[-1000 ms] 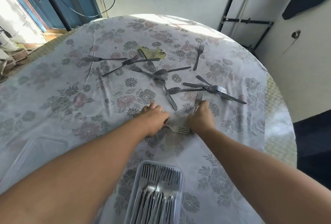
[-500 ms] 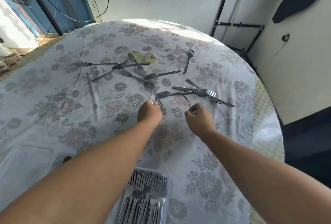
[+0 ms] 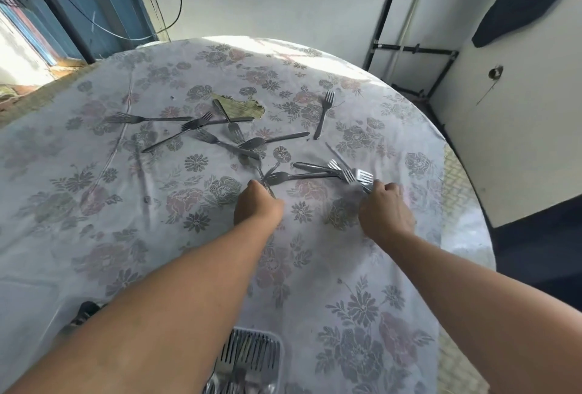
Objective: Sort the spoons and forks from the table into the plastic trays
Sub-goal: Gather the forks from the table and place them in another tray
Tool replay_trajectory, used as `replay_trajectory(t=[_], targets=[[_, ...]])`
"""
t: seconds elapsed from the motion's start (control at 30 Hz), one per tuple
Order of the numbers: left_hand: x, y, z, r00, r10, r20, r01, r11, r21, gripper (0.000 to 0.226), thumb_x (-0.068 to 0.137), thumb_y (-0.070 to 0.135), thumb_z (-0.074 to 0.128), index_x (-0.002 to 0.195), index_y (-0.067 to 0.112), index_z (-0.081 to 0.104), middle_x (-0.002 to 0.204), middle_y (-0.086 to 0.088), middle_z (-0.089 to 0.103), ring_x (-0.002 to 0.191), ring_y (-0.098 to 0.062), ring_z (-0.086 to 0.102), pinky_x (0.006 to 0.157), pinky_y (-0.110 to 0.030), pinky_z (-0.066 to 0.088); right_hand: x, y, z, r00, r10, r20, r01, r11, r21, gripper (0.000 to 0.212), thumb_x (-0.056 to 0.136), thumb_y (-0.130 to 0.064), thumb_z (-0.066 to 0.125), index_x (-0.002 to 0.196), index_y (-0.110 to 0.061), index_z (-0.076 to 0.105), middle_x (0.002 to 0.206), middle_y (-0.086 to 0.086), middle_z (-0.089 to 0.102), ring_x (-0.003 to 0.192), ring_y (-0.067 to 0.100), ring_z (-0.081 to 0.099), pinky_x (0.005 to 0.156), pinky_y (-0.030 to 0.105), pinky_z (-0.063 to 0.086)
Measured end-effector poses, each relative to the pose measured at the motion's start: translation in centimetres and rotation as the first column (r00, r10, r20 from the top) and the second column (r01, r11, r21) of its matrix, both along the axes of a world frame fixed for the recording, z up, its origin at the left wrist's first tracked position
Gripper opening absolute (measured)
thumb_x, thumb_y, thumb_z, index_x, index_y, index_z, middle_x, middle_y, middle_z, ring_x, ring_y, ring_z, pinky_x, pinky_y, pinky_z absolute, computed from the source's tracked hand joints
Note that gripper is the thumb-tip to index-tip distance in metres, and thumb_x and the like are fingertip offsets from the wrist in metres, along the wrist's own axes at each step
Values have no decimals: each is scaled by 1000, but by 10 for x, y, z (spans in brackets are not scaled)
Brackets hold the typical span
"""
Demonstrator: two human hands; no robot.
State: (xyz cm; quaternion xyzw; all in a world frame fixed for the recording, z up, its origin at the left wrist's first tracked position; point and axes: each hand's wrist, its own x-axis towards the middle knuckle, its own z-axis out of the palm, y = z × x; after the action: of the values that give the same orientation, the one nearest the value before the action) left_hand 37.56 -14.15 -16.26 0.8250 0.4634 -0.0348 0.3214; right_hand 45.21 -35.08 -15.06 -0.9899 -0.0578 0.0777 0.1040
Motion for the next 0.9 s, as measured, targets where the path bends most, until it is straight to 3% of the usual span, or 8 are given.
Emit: replay_trajectory(t=[0.17, 0.3, 0.4, 0.47, 0.63, 0.8, 0.9], targets=[[-4, 6, 4, 996, -81, -45, 80, 996, -34, 27, 80, 22, 71, 103, 9, 72, 95, -9, 74, 79, -20, 70, 47, -24, 34, -6, 9, -3, 997, 83, 0, -83, 997, -4, 22, 98, -8, 48, 118, -8, 56, 113, 13, 57, 92, 38, 64, 71, 43, 47], [-8, 4, 7, 993, -114, -32, 113, 993, -47, 28, 92, 27, 57, 114, 10, 62, 101, -4, 67, 74, -18, 56, 54, -29, 35, -10, 19, -7, 998, 63, -13, -63, 998, 11, 15, 97, -11, 48, 109, -12, 57, 111, 11, 59, 92, 37, 63, 69, 40, 45], [-15, 3, 10, 994, -107, -1, 107, 991, -77, 33, 98, 34, 47, 122, 13, 52, 106, -6, 68, 83, -24, 62, 60, -31, 39, -14, 20, -7, 999, 36, -20, -35, 999, 21, 21, 99, -15, 47, 111, -11, 63, 112, 12, 60, 94, 38, 62, 70, 39, 43], [-20, 1, 8, 992, -121, 18, 123, 983, -135, 30, 99, 33, 43, 121, 14, 49, 99, -7, 71, 79, -23, 65, 57, -31, 39, -16, 19, -7, 999, 36, -32, -35, 999, 32, 21, 99, -15, 46, 108, -10, 65, 107, 13, 63, 85, 35, 57, 68, 38, 44], [-28, -2, 7, 983, -181, 21, 183, 978, -105, 31, 96, 32, 38, 123, 19, 48, 106, -6, 72, 94, -28, 68, 72, -37, 50, -21, 26, -3, 985, 96, -140, -92, 995, 32, 11, 94, -14, 52, 85, -11, 57, 95, 11, 64, 78, 31, 57, 66, 35, 46], [-34, -4, 16, 988, -46, 147, 66, 989, -129, 16, 101, 22, 39, 114, 18, 47, 97, -7, 71, 82, -29, 72, 75, -45, 60, -28, 34, -5, 965, 150, -217, -117, 981, 157, 17, 93, -26, 54, 93, -9, 57, 89, 10, 62, 74, 26, 61, 65, 33, 51], [-40, 0, 28, 985, 12, 175, 16, 988, -154, 16, 100, 14, 37, 114, 13, 45, 95, -9, 64, 84, -31, 64, 70, -41, 50, -36, 44, -6, 935, 142, -324, -7, 923, 384, 24, 92, -21, 58, 111, -9, 49, 96, 13, 64, 77, 30, 66, 55, 38, 56]])
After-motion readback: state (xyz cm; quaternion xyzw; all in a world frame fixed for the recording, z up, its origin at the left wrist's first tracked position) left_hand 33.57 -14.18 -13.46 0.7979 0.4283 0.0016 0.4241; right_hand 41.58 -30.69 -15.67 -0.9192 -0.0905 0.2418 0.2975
